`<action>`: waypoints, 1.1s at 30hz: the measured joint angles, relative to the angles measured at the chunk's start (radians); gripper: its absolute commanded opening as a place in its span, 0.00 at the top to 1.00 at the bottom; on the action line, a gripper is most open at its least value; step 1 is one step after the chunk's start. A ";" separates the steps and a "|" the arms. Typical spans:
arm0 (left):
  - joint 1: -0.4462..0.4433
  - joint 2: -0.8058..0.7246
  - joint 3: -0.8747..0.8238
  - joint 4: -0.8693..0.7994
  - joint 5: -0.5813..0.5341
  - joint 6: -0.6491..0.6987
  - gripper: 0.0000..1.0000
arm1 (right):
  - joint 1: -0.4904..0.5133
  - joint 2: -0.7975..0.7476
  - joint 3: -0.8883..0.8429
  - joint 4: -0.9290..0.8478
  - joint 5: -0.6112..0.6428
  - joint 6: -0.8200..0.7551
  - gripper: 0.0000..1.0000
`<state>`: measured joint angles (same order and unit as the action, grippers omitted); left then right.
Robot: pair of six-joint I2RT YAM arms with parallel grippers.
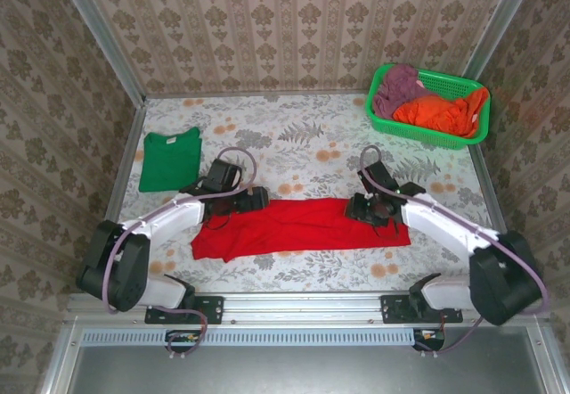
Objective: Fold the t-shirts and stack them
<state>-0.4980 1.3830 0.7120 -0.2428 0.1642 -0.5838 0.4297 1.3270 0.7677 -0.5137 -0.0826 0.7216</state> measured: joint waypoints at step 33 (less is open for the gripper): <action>-0.006 -0.009 0.000 0.005 -0.004 0.016 0.00 | -0.032 -0.020 -0.022 -0.036 -0.076 -0.023 0.64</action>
<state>-0.5037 1.3739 0.7124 -0.2379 0.1604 -0.5682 0.3973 1.3067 0.7456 -0.5495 -0.1585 0.6983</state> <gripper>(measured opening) 0.997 0.360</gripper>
